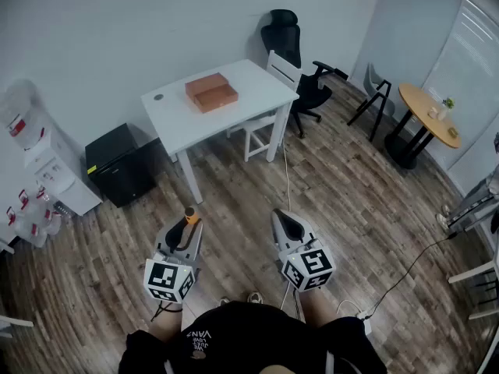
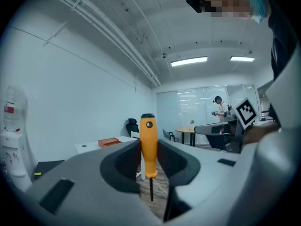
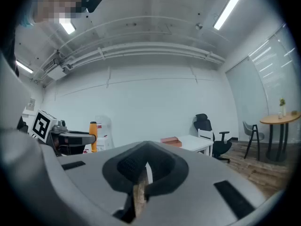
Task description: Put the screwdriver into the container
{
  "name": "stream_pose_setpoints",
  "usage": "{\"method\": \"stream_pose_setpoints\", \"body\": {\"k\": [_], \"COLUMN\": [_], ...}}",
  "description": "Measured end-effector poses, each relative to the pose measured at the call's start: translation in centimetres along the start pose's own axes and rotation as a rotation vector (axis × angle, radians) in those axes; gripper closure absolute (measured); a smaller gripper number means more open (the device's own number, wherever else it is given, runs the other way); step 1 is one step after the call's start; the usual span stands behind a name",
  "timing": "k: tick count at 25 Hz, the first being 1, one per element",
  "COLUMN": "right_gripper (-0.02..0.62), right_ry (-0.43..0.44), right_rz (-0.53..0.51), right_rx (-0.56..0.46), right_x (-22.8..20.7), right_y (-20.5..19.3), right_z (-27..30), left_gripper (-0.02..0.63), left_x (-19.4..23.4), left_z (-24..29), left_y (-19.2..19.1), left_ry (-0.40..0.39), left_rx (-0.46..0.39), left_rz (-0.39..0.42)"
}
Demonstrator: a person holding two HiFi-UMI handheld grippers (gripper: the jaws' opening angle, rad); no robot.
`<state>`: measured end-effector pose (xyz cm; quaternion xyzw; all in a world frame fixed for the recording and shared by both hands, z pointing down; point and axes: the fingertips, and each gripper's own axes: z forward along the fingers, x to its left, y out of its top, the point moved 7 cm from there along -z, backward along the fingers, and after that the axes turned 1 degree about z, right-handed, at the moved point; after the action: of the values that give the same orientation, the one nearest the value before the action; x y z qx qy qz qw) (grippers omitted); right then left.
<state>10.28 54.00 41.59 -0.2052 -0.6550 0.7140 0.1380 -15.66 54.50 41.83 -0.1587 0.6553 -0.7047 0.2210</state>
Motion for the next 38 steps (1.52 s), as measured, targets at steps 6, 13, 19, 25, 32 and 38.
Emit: {"method": "stream_pose_setpoints", "body": {"k": [6, 13, 19, 25, 32, 38], "right_gripper": [0.584, 0.583, 0.583, 0.583, 0.583, 0.583], "right_ry": [-0.002, 0.042, 0.065, 0.093, 0.107, 0.102], "right_rz": [-0.005, 0.028, 0.034, 0.02, 0.018, 0.013], "right_rx": [-0.008, -0.036, -0.022, 0.001, 0.01, 0.03], "right_x": [-0.4, -1.8, -4.0, -6.9, -9.4, -10.8], "right_y": [0.1, 0.2, -0.1, -0.5, -0.8, -0.9], "right_z": [-0.1, 0.3, 0.5, 1.0, 2.0, 4.2], "left_gripper": [0.494, 0.494, 0.494, 0.494, 0.494, 0.494], "left_x": [-0.4, -1.1, -2.4, -3.3, -4.2, -3.2], "left_z": [0.6, 1.9, 3.5, 5.4, 7.8, 10.6], "left_y": [0.0, -0.2, -0.7, -1.2, -1.6, -2.1], "left_ry": [-0.006, 0.004, 0.025, 0.076, 0.076, 0.065], "left_rx": [0.005, 0.016, 0.034, 0.04, 0.052, 0.057], "left_rz": [0.003, -0.01, -0.024, -0.042, -0.044, -0.057]}}
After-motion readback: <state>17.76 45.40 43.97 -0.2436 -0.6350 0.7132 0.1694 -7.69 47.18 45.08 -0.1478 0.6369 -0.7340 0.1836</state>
